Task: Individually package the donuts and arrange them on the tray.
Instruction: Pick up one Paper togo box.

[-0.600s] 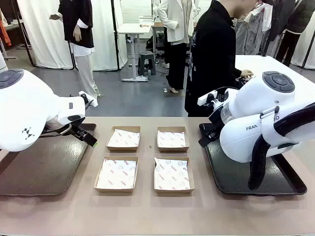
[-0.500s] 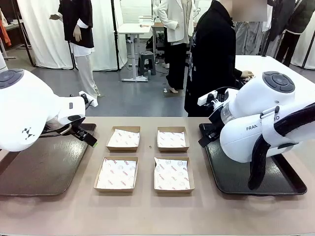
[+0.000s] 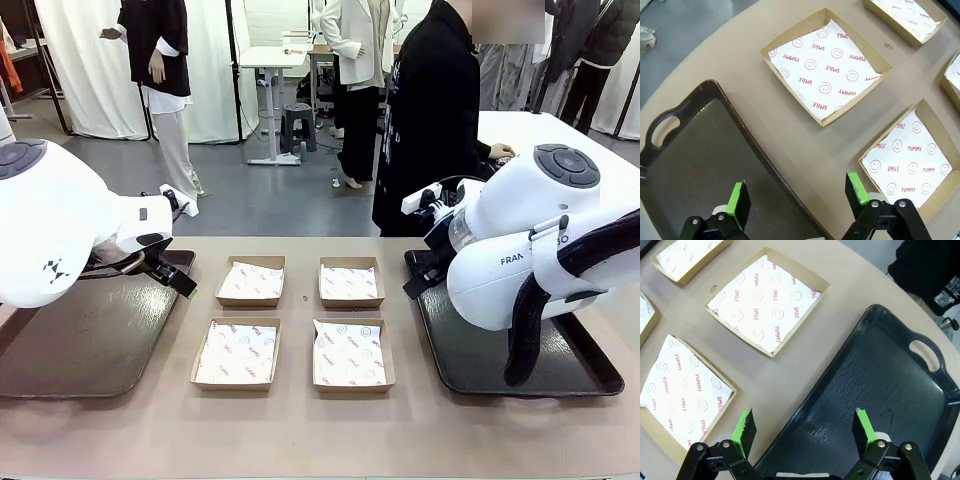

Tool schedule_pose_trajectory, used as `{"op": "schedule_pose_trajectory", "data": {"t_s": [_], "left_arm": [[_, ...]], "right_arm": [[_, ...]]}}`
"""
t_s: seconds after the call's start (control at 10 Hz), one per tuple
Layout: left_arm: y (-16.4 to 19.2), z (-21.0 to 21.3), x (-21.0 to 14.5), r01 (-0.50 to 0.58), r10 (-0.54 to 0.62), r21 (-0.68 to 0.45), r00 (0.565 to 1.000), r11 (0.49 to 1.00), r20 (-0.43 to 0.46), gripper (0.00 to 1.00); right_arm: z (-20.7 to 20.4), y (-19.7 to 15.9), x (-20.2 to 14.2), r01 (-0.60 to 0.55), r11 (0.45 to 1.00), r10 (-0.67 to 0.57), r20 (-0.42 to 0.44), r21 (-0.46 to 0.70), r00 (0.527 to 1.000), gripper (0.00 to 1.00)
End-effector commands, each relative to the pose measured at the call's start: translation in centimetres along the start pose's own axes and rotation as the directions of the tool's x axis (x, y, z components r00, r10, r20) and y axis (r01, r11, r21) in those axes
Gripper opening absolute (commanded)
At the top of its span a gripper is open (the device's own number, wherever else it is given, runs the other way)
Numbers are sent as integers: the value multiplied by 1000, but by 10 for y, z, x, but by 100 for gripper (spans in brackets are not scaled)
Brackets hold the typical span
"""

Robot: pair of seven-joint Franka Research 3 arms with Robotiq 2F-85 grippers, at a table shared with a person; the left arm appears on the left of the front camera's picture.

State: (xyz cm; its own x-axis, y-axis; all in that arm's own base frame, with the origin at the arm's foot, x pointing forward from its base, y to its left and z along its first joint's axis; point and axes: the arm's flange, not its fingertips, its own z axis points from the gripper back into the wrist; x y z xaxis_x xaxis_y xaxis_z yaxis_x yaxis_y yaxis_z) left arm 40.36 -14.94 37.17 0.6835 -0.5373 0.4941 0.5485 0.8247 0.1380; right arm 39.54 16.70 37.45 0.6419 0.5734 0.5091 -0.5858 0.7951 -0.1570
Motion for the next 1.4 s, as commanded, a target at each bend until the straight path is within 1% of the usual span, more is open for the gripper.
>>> {"op": "schedule_pose_trajectory", "data": {"t_s": [0.0, 0.6, 0.7, 0.8, 0.9, 1.0, 1.1, 1.2, 1.3], "left_arm": [[0, 0, 0, 0, 0, 0, 1000, 1000, 1, 100], [0, 0, 0, 0, 0, 0, 1000, 1000, 0, 100], [-9, 32, -21, 101, -102, 12, 994, 995, 29, 100], [-3, 55, -47, 130, -129, 16, 991, 991, -20, 100], [4, 70, -72, 123, -122, 0, 987, 992, -102, 100], [7, 82, -97, 121, -126, -38, 980, 992, -157, 100], [0, 89, -116, 127, -143, -87, 968, 988, -207, 100], [-6, 93, -132, 140, -168, -125, 953, 982, -252, 100], [-8, 98, -143, 137, -176, -162, 951, 977, -253, 100]], "right_arm": [[0, 0, 0, 0, 1000, 0, 0, 0, 1000, 100], [0, 0, 0, 0, 1000, 0, 0, 0, 1000, 100], [16, 5, -23, -89, 996, 90, -57, 12, 994, 100], [38, 3, -46, -75, 997, 76, -77, 17, 994, 100], [61, 3, -71, -62, 997, 67, -93, 55, 993, 100], [82, 6, -99, -54, 997, 62, -130, 61, 990, 100], [96, 12, -123, -44, 995, 58, -173, 85, 983, 100], [110, 22, -146, -49, 994, 67, -196, 94, 978, 100], [124, 33, -167, -72, 994, 86, -192, 82, 978, 100]]}}
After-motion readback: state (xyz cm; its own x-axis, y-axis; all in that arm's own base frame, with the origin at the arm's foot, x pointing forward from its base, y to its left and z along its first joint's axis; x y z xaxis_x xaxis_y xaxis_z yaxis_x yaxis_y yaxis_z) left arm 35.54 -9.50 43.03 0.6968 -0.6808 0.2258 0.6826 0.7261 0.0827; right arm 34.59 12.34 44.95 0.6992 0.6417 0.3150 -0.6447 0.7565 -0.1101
